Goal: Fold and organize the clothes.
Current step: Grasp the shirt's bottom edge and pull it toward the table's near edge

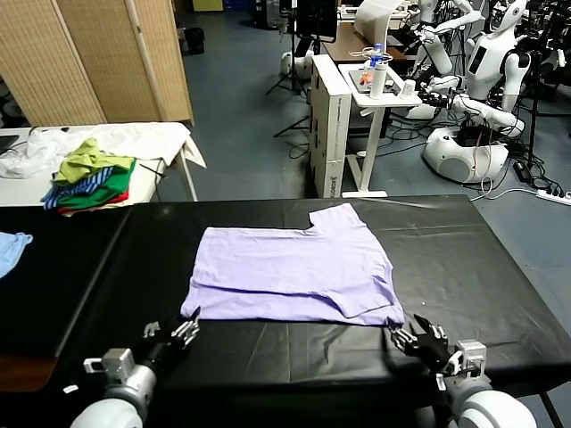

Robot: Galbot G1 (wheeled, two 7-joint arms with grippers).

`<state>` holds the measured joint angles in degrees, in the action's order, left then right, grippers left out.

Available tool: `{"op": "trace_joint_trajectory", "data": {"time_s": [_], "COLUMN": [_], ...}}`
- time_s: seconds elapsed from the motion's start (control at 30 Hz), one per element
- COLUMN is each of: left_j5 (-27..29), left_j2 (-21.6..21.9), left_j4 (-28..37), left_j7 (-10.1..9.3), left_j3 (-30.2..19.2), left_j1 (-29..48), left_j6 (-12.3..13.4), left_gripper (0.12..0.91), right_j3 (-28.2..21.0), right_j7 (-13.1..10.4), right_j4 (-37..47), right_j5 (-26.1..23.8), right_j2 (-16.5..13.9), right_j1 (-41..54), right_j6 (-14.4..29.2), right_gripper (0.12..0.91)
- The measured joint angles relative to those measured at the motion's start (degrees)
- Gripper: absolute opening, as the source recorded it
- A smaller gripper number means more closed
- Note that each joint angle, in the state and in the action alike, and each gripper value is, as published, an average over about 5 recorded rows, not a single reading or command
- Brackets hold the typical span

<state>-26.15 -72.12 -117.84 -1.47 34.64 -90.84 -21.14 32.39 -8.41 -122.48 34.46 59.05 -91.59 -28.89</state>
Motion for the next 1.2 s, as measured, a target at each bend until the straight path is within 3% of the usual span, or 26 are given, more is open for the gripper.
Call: {"op": "trace_joint_trajectory", "data": {"time_s": [0.13, 0.2, 0.77, 1.07, 1.2], "left_j5": [0.53, 0.71, 4.73, 5.82, 5.84], "left_j2": [-0.15, -0.19, 2.95, 3.24, 3.26], "left_j4": [0.00, -0.15, -6.40, -9.75, -10.85], "left_j7": [0.06, 0.03, -0.71, -0.54, -0.51], "left_j3": [-0.11, -0.04, 3.59, 6.09, 7.25], "left_j1": [-0.25, -0.55, -10.59, -17.55, -19.71], "left_j6": [-0.01, -0.03, -0.52, -0.34, -0.28], "left_gripper": [0.209, 0.148, 0.144, 0.144, 0.144], "right_j3": [0.33, 0.60, 2.15, 1.47, 1.59], "right_j7": [-0.56, -0.80, -1.68, -2.34, -2.68], "right_j4": [-1.02, -1.72, -9.64, -12.35, -13.34], "right_j5": [0.09, 0.23, 0.37, 0.00, 0.00], "right_j2": [-0.67, -1.13, -4.33, -4.37, -4.43], "right_j1": [-0.68, -1.20, -8.41, -11.88, -12.82], "right_j6": [-0.64, -0.97, -8.38, -10.62, -11.98], "right_gripper": [0.143, 0.141, 0.141, 0.141, 0.183]}}
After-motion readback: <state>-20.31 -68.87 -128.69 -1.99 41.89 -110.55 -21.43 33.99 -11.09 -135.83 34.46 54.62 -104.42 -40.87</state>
